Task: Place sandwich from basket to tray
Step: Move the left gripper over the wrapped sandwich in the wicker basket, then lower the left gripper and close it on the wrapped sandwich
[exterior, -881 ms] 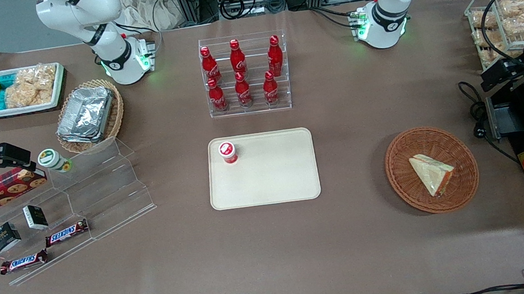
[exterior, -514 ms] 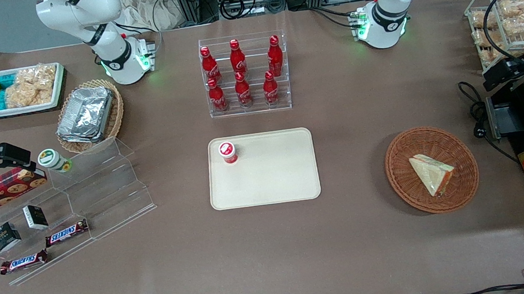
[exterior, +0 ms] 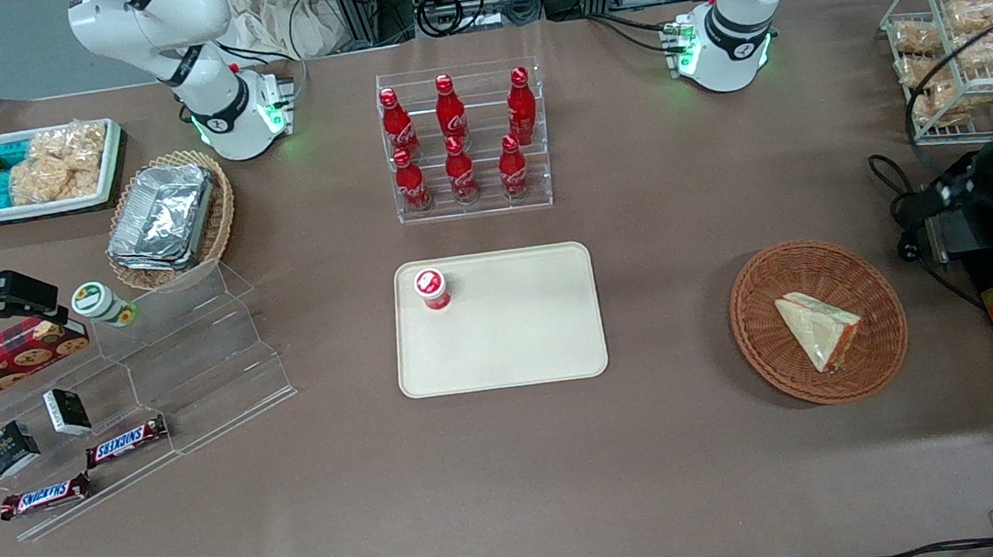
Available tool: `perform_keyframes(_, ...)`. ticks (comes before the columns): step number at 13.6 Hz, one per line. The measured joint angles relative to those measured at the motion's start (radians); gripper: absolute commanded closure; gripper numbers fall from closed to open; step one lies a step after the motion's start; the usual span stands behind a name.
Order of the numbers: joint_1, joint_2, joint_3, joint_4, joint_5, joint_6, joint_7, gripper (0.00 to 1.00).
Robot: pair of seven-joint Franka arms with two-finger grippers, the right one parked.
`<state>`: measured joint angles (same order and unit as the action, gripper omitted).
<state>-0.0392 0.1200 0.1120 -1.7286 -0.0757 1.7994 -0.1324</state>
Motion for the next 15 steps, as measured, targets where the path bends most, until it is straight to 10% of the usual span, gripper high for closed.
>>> perform_keyframes(11, 0.0, 0.317, -0.01, -0.143, -0.103, 0.506, 0.002, 0.0)
perform_keyframes(15, 0.0, 0.374, -0.014, -0.149, -0.138, 0.585, 0.002, 0.37)
